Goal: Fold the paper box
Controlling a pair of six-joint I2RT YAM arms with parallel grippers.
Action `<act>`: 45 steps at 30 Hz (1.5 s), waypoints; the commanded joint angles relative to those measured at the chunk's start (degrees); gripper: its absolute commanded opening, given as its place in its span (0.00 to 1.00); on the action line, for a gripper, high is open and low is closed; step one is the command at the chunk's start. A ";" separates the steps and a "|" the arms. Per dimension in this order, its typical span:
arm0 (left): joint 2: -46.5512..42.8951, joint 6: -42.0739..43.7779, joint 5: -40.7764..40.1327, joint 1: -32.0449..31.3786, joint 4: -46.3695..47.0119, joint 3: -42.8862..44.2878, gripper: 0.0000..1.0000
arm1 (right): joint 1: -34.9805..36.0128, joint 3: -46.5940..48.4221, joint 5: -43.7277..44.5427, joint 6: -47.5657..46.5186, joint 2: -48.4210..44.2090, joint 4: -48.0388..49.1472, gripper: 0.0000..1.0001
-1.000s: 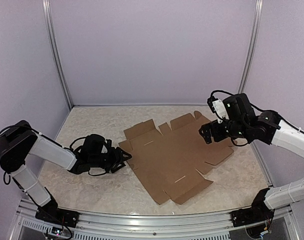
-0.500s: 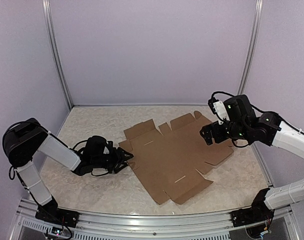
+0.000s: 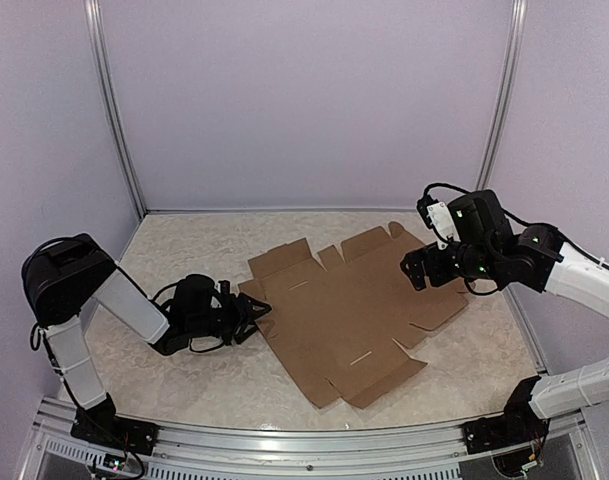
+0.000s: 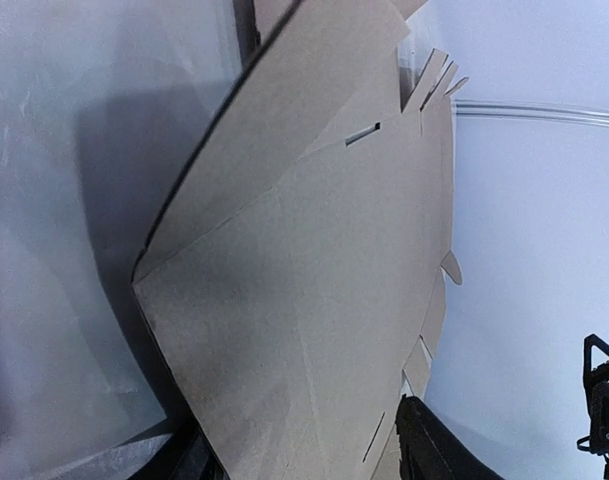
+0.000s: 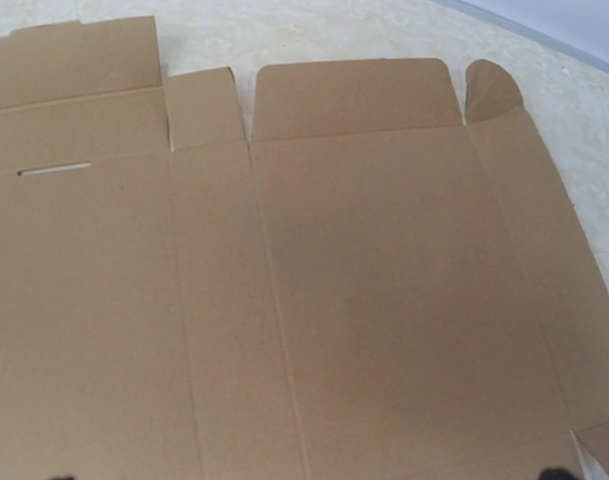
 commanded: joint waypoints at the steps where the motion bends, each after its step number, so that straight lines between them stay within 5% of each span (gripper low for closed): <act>1: 4.40 -1.56 0.10 0.15 -0.92 -2.68 0.56 | 0.54 -0.76 0.50 0.75 -1.30 -0.58 1.00; 18: 4.52 1.01 1.76 0.34 2.33 -4.05 0.01 | 0.52 0.02 -1.39 1.08 -0.55 -0.09 1.00; 24: 1.99 7.46 3.90 0.43 -3.01 -0.91 0.00 | 0.52 1.01 -2.16 0.39 -0.13 -0.30 1.00; 38: -13.40 38.61 4.94 0.07 -43.03 16.35 0.00 | 0.56 2.81 -13.68 -5.12 1.21 3.49 1.00; 45: -15.16 51.59 -5.06 -2.30 -65.51 30.01 0.00 | 1.31 4.14 -20.62 -13.49 1.65 8.26 1.00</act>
